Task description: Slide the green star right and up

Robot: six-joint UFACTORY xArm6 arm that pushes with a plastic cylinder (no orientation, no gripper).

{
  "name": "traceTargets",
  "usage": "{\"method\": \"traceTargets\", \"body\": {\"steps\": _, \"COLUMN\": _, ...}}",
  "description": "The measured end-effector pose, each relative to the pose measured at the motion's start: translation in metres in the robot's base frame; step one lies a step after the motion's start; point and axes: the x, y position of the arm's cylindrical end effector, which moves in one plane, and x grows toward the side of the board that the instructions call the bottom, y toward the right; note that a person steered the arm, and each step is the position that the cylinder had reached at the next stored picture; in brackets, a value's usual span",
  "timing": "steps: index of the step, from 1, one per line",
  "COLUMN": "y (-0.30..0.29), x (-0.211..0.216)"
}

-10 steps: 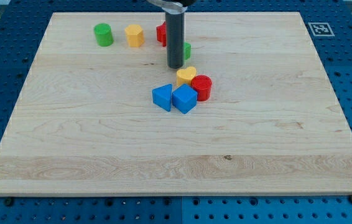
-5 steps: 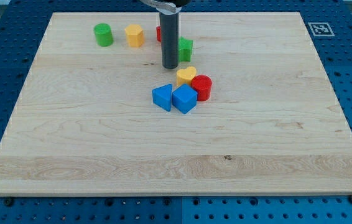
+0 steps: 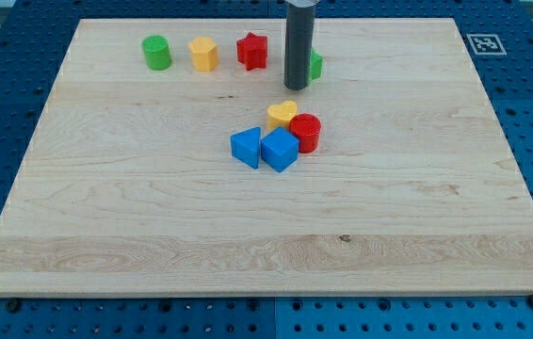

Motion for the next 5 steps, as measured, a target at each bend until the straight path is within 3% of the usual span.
{"method": "traceTargets", "body": {"steps": 1, "y": 0.006, "x": 0.025}}
{"method": "traceTargets", "body": {"steps": 5, "y": 0.03, "x": 0.009}}
